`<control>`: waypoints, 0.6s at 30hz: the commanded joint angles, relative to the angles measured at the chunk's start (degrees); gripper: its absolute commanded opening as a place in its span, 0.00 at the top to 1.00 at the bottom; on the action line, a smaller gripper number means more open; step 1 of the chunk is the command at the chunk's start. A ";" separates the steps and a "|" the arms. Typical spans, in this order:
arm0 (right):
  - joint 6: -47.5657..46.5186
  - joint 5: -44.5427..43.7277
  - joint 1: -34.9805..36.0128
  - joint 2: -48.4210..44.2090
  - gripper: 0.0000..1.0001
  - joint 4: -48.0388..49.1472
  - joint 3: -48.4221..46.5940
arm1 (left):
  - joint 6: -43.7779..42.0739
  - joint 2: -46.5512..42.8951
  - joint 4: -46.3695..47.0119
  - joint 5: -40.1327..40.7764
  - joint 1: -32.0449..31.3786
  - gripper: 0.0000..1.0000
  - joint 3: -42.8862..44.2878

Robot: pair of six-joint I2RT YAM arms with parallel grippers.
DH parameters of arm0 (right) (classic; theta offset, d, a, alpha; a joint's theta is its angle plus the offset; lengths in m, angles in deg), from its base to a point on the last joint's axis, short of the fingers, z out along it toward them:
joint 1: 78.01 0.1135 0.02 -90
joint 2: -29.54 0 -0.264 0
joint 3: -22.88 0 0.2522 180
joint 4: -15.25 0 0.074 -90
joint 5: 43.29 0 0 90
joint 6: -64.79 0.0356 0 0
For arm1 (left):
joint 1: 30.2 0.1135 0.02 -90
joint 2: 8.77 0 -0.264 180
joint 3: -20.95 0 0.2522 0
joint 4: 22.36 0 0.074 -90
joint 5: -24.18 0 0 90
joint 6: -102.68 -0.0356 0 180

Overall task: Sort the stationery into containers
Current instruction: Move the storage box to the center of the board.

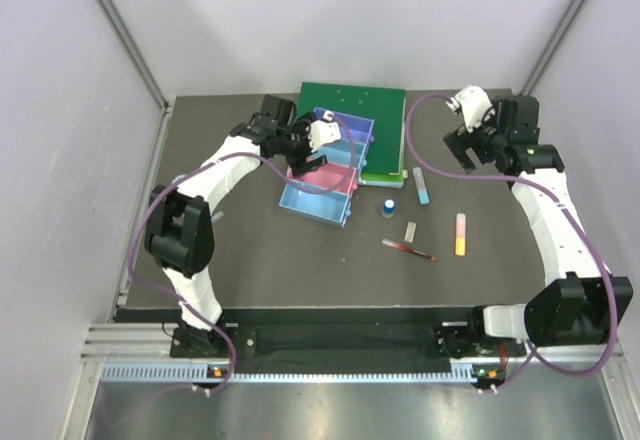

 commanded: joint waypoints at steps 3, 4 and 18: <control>0.03 -0.65 0.62 -0.54 0.00 2.15 -1.71 | 0.28 4.18 -0.08 1.97 -0.46 0.15 7.92; -0.05 -0.91 0.62 -0.71 0.00 2.23 -1.63 | 1.77 4.71 -1.92 2.07 -0.63 0.16 9.85; 0.30 -0.82 0.97 -0.10 0.00 2.23 -2.06 | 36.94 4.01 -12.75 29.23 -1.51 0.25 14.36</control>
